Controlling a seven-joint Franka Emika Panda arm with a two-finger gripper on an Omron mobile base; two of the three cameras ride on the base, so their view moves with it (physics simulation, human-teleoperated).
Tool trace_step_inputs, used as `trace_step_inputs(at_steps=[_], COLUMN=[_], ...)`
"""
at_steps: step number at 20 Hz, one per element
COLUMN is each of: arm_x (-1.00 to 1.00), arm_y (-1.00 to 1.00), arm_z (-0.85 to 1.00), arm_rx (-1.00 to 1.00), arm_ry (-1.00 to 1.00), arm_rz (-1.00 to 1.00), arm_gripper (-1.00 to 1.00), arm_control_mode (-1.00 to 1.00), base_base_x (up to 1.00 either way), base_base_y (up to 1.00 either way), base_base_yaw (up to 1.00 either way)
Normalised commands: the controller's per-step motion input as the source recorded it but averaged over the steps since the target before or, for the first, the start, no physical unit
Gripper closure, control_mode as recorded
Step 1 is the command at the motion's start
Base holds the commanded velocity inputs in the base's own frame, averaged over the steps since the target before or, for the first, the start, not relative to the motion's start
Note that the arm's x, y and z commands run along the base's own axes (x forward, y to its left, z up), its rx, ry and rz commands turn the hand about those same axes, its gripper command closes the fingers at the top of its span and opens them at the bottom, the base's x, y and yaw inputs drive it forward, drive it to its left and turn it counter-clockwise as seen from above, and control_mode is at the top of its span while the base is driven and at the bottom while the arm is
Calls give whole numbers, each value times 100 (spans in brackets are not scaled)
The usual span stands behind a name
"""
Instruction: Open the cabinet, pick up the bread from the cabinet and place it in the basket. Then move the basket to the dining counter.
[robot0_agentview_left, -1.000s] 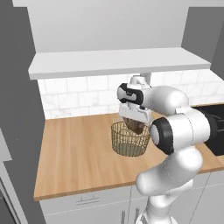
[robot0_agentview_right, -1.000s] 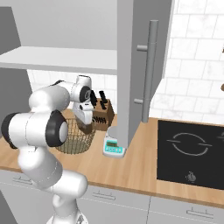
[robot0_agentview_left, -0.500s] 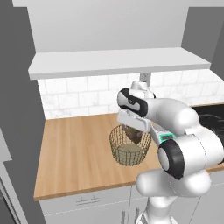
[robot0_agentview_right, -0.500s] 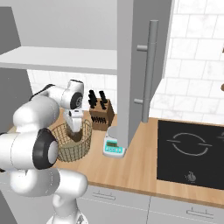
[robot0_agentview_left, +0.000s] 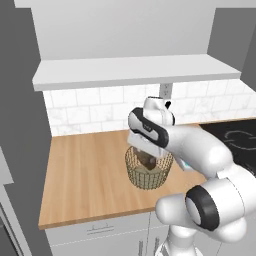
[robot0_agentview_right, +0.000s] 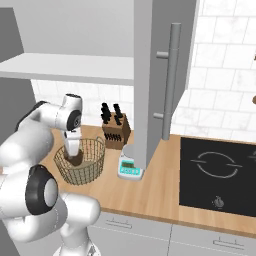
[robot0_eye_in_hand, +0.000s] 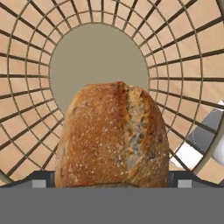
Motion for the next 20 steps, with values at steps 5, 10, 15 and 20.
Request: trace_step_inputs(at_steps=[5, 10, 15, 20], arm_x=[1, 18, 38, 55], arm_y=[23, 44, 17, 12], arm_z=[13, 0, 0, 0], arm_rx=[-1, 1, 0, 0], arm_ry=[1, 11, 11, 8], arm_rz=[0, 0, 0, 0], arm_gripper=[-100, -100, -100, -100], arm_control_mode=[-100, -100, -100, -100], base_base_x=[0, 0, 0, 0], base_base_y=[0, 0, 0, 0], base_base_yaw=[0, 0, 0, 0])
